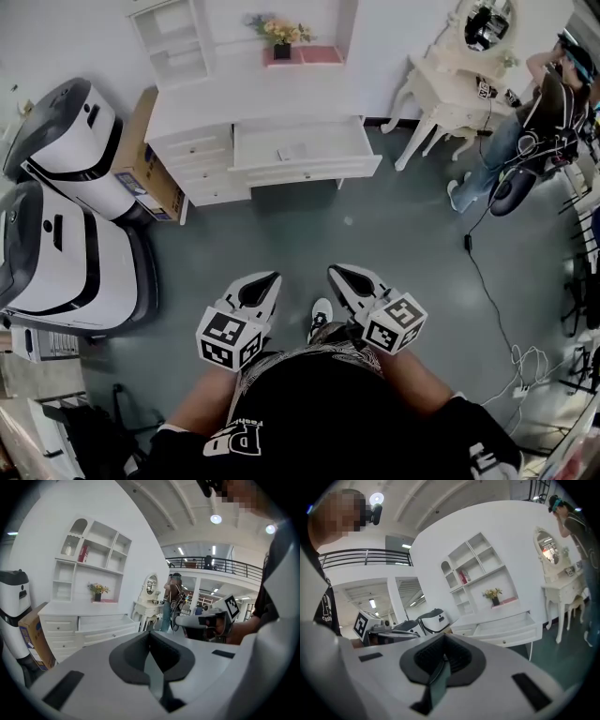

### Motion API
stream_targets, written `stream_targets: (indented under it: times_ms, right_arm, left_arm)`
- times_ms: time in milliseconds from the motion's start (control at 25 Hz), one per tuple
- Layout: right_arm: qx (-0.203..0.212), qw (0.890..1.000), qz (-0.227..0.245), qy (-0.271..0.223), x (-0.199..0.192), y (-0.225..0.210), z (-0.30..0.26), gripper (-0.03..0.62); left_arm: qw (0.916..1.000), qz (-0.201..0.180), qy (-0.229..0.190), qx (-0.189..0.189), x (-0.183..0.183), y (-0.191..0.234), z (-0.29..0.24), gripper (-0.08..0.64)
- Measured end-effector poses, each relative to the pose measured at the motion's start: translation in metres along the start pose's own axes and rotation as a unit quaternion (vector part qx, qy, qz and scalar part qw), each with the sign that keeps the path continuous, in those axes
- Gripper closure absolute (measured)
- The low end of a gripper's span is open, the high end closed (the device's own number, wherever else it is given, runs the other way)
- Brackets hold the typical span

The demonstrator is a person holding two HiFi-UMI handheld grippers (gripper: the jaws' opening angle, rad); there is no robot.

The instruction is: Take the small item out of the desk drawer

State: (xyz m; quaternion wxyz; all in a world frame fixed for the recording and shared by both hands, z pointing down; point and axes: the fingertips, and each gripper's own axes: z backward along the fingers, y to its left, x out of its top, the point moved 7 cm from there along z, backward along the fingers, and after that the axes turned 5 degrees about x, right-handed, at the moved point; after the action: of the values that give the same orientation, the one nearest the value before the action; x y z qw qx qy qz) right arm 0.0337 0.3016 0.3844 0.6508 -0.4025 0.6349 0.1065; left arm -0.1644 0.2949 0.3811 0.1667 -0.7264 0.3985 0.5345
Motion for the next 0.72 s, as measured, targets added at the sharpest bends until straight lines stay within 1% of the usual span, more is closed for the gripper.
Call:
stream_targets:
  times_ms: [200,360,560,720]
  right_arm:
    - [0.006,1.000,-0.002,0.002,0.031,-0.056,-0.011,0.583]
    - [0.016,1.000,-0.003,0.003,0.049,-0.095,-0.025,0.583]
    - [0.029,1.000,-0.007,0.008,0.060,-0.133,-0.034,0.583]
    - [0.032,0.999,-0.023,0.018,0.063,-0.161,-0.035,0.583]
  left_arm:
    - [1.0000,-0.003,0.001,0.006,0.036,0.004,-0.053,0.546]
    - [0.9999,-0.007,0.004,0.013,0.055,0.007,-0.089,0.546]
    - [0.9997,-0.016,0.009,0.017,0.068,0.007,-0.127,0.546]
    - [0.9996,-0.017,0.015,0.019,0.078,0.007,-0.153,0.546]
